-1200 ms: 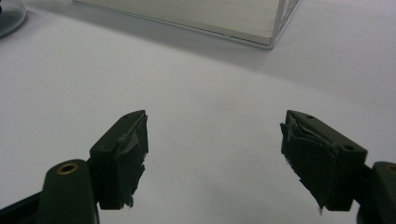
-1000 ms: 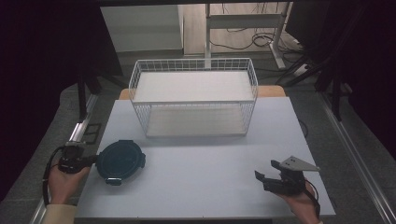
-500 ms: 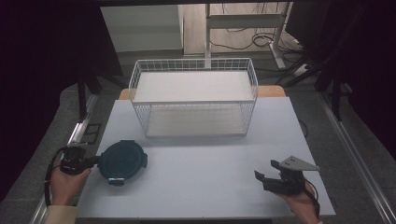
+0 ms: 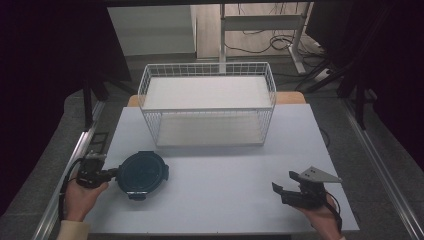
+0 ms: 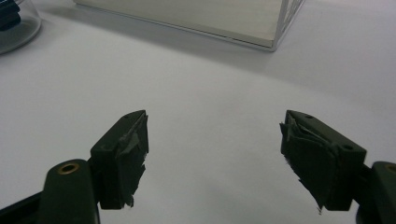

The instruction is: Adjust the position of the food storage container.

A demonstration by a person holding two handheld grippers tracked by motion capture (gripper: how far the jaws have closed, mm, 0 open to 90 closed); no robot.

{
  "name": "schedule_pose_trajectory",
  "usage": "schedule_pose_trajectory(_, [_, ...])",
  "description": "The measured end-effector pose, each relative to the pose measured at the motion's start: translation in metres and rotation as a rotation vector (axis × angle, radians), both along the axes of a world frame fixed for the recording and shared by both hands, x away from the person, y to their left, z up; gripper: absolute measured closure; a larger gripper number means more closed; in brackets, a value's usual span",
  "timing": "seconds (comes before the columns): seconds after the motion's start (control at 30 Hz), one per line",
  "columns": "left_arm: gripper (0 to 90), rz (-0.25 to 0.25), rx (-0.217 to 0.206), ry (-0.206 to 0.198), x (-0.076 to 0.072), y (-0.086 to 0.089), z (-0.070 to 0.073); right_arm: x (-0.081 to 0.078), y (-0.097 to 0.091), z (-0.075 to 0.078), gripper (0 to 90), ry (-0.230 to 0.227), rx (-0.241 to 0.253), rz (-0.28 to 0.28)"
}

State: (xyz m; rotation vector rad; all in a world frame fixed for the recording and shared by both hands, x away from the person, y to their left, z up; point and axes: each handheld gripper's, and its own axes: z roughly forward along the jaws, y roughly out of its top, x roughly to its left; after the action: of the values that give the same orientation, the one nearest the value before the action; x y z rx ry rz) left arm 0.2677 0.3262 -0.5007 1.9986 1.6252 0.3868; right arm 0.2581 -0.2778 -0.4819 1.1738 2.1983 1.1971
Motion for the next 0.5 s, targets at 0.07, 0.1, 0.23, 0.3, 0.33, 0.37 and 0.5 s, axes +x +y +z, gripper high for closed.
schedule_pose_trajectory(0.07, [90.0, -0.011, -0.001, 0.0, 0.0, -0.004, 0.0, 0.0, 0.0, 0.0, 23.4, 0.002, -0.002, -0.001])
schedule_pose_trajectory(0.1, [90.0, -0.012, 0.002, 0.0, 0.0, -0.006, 0.0, 0.0, 0.0, 0.0, 23.5, 0.001, -0.002, 0.0])
schedule_pose_trajectory(0.23, [90.0, -0.029, 0.008, 0.002, 0.001, -0.013, 0.0, 0.0, 0.001, 0.0, 23.6, 0.002, -0.005, -0.006])
schedule_pose_trajectory(0.3, [90.0, -0.039, 0.004, 0.006, 0.002, -0.017, 0.0, 0.0, 0.001, 0.0, 23.7, 0.002, -0.004, -0.009])
schedule_pose_trajectory(0.33, [90.0, -0.051, -0.006, 0.007, 0.003, -0.021, 0.0, 0.0, 0.001, 0.0, 23.8, 0.002, -0.005, -0.01])
schedule_pose_trajectory(0.37, [90.0, -0.051, -0.006, 0.007, 0.003, -0.021, 0.0, 0.0, 0.001, -0.001, 23.8, 0.001, -0.005, -0.011])
schedule_pose_trajectory(0.5, [90.0, -0.067, -0.008, 0.008, 0.005, -0.03, 0.0, 0.001, 0.0, -0.001, 24.1, 0.0, -0.006, -0.013])
